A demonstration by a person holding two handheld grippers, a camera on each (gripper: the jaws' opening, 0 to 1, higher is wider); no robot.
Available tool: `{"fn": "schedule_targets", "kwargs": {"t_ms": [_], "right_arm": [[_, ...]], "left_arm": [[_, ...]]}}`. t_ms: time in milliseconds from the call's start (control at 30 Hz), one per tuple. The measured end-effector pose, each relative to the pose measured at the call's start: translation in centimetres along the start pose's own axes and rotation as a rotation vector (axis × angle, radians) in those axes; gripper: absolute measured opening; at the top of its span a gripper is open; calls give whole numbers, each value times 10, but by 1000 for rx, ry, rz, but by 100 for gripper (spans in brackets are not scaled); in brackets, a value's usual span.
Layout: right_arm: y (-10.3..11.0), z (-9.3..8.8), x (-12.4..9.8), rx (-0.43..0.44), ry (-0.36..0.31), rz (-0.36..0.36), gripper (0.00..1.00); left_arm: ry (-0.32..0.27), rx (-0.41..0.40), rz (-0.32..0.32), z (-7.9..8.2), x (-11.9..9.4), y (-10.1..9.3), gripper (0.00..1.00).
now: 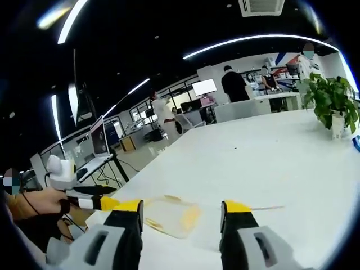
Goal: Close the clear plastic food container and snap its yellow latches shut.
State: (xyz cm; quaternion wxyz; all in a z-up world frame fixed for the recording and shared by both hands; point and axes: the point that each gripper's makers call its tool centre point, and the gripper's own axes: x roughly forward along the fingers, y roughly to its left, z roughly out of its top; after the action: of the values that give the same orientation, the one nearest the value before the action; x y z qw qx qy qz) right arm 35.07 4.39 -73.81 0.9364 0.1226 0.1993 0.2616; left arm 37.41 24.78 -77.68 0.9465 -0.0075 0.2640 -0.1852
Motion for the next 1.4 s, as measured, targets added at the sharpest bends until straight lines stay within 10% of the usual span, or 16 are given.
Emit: {"fn": "schedule_targets", "kwargs": {"t_ms": [733, 1400], "right_arm": [[25, -49, 52, -40, 161, -25, 25], [2, -81, 91, -78, 297, -91, 17]], "left_arm": [[53, -17, 1, -16, 36, 8, 47], [133, 104, 47, -41, 60, 19, 26]]}}
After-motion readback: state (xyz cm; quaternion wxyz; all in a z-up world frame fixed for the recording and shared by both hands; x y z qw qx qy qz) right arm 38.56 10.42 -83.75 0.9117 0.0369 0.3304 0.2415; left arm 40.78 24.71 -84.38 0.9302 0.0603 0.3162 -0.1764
